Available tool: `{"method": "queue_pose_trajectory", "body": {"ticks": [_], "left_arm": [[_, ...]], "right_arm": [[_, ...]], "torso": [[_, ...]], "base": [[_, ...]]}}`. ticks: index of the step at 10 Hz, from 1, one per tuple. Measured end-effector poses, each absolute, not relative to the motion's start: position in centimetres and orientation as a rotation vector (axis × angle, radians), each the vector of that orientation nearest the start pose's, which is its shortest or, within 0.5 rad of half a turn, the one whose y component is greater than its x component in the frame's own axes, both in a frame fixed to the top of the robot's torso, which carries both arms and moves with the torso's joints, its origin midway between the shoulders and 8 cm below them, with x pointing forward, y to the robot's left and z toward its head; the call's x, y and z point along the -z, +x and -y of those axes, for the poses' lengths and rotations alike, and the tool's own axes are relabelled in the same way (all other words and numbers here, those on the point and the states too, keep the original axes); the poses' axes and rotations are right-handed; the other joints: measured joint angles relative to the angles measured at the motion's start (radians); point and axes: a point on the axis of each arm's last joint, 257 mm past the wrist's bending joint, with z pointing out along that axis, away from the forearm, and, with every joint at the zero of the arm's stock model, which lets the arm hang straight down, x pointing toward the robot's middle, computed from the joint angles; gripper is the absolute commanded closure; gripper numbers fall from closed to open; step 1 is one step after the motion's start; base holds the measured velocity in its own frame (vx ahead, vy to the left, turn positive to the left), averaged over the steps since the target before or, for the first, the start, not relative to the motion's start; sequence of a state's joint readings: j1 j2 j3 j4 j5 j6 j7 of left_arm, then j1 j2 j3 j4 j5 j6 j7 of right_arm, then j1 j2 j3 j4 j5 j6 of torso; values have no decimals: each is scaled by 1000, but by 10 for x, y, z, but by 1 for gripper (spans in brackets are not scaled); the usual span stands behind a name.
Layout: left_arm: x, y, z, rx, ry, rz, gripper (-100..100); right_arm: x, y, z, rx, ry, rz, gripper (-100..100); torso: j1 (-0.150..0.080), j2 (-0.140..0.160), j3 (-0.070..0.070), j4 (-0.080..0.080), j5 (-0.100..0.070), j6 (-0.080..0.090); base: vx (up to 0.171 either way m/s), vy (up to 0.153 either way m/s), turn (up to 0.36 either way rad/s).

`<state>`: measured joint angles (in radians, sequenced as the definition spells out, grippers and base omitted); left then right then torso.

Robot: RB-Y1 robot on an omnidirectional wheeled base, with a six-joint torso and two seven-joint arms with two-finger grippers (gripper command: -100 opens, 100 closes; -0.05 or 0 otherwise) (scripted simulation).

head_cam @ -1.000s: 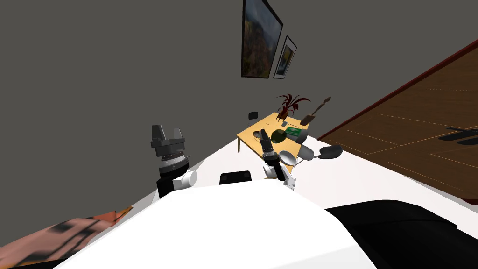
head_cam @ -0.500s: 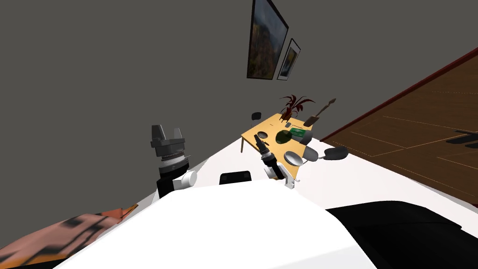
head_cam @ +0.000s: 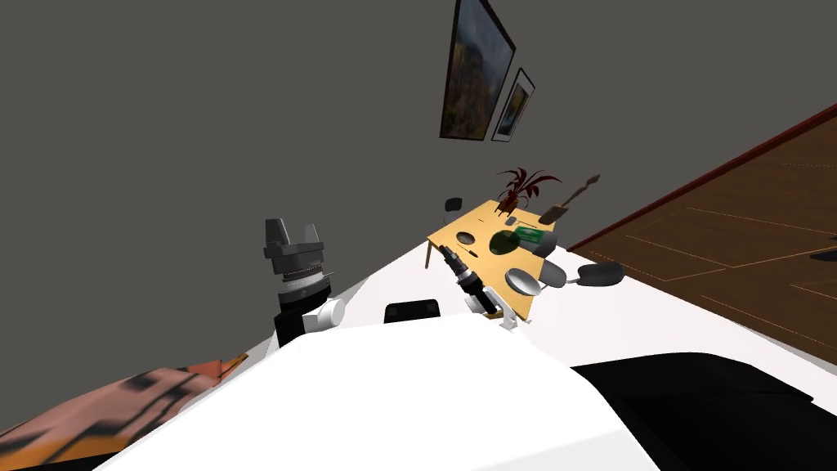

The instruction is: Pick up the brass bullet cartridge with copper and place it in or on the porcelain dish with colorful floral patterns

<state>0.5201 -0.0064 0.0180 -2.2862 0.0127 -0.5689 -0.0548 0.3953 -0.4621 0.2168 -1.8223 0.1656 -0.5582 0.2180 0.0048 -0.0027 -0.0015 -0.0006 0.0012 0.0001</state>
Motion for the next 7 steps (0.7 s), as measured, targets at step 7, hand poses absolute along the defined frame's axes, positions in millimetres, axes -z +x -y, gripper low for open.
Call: {"method": "queue_pose_trajectory", "body": {"ticks": [7], "left_arm": [[-34, 328, -287, 1245, -601, -571, 0]], "right_arm": [[303, 374, 224, -879, 162, -1688, -100]], "torso": [[-3, 0, 0, 0, 0, 0]], "base": [[69, 55, 67]]}}
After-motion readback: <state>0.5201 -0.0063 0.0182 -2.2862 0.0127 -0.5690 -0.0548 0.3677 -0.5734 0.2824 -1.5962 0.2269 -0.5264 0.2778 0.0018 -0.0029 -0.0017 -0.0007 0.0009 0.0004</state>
